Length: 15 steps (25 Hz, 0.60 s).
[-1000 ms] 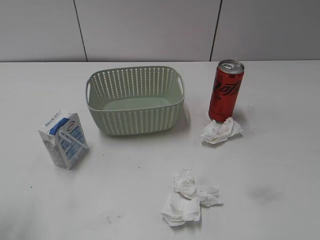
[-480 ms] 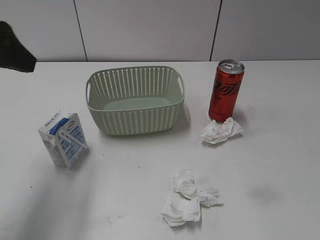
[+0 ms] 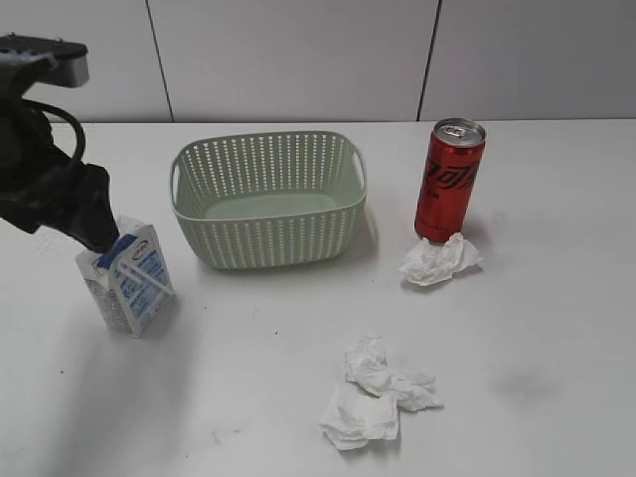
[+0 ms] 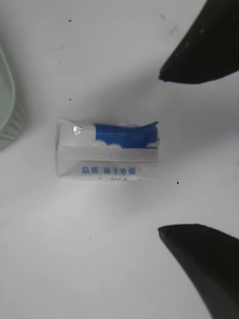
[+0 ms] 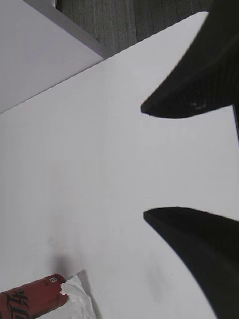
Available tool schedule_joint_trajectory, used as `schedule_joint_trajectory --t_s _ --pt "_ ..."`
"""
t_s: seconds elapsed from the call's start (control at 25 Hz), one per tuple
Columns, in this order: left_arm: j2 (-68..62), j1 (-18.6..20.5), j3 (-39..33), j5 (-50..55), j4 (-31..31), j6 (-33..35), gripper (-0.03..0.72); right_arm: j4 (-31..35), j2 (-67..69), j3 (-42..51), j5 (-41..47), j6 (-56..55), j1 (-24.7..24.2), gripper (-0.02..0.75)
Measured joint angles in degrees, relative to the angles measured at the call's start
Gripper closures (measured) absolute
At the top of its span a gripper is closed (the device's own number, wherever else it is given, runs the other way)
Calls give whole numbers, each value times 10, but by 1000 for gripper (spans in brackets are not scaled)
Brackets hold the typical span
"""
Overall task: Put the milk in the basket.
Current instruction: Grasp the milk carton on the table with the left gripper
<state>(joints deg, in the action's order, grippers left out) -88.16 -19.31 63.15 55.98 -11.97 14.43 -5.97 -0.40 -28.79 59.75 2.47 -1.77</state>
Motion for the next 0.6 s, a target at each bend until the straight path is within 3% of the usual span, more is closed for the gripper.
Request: schedule_joint_trajectory --t_s 0.6 --pt "-121 0 1 -75 -5 0 33 0 0 0 0 0 0 289"
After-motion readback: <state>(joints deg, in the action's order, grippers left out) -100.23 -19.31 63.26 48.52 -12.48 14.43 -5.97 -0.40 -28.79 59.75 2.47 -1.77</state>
